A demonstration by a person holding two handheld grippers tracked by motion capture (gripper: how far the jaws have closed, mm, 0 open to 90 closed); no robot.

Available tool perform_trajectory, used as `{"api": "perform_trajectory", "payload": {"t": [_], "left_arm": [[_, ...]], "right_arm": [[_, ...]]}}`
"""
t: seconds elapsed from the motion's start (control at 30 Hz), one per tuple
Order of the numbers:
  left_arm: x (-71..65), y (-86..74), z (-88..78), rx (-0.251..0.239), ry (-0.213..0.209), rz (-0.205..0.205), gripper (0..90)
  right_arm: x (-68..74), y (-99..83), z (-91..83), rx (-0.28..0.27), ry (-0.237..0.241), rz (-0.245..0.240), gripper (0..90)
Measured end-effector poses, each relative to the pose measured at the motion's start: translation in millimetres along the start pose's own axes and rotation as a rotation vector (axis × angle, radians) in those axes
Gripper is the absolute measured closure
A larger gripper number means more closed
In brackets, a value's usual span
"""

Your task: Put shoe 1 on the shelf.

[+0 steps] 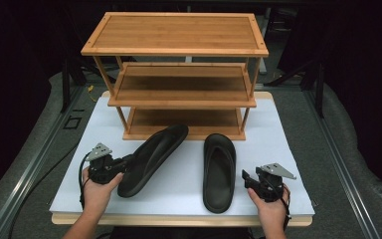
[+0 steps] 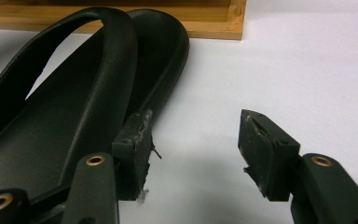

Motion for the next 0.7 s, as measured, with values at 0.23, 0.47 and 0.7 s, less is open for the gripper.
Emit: {"api": "perform_trajectory", "payload": {"t": [0.23,0.47,0.7], "left_arm": [[-3.4,7.0,-15.5,-0.037,-0.011,0.016,84.0],[-3.4,10.0,-27.3,-0.06,-0.016,0.014,84.0],[-2.7,16.2,-40.2,-0.095,-0.017,0.016,84.1]], "right_arm": [[-0.4,-0.6,1.0,0.006,-0.002,0.001,44.7],[-0.3,-0.4,0.3,0.005,-0.004,0.001,44.7],[-1.2,-0.4,0.3,0.005,-0.002,0.004,44.7]]}}
Point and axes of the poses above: each handheld gripper's, and its own axes: z roughly forward along the jaws, y roughly out of its top, x roughly to its left, the point moved 5 cm from there along z, roughly forward along the jaws, and after that the axes turned 5 degrees about x, right-handed, at the moved point
